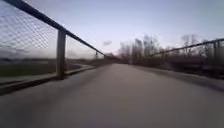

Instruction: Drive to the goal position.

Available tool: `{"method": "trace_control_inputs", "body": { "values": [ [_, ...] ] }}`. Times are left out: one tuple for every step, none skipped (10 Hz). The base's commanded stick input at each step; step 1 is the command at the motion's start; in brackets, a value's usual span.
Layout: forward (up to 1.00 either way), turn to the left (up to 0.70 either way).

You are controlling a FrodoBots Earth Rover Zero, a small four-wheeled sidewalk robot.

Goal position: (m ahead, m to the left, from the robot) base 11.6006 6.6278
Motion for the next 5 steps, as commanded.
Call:
{"method": "trace_control_inputs", "body": {
  "values": [
    [1.0,0.02],
    [1.0,0.02],
    [1.0,0.02],
    [1.0,0.02],
    [1.0,0.02]
  ]
}}
